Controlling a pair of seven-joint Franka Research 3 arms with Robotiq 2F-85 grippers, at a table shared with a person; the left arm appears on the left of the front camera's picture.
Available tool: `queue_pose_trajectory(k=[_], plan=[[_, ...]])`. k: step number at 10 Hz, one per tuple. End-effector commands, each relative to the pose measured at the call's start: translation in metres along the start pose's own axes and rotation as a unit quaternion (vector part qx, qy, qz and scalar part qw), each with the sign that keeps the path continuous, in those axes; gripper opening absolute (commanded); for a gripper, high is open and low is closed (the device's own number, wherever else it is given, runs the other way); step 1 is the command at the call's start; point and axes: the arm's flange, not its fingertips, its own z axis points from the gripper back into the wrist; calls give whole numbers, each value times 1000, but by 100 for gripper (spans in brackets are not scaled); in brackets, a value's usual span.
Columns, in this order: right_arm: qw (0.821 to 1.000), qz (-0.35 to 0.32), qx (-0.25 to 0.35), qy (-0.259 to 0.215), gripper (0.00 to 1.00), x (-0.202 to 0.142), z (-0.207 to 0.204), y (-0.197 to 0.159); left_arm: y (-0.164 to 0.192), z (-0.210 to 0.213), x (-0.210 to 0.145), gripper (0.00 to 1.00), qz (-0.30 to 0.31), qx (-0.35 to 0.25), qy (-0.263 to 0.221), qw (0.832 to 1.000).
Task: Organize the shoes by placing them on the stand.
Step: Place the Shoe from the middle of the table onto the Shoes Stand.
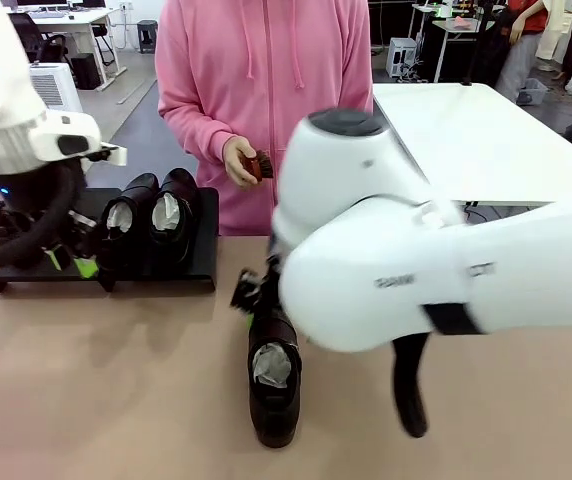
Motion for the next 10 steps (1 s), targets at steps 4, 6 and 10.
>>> queue_pose_trajectory(k=[4,6,10], plan=[[966,-241,-20,-88,100,45,55,-134,-111,-20,-46,44,76,-78,-3,994],[981,-179,5,-75,100,51,62,-120,-155,-35,-43,44,66,-104,17,992],[981,-179,5,-75,100,51,62,-120,-204,-69,-18,44,96,-57,-17,994]])
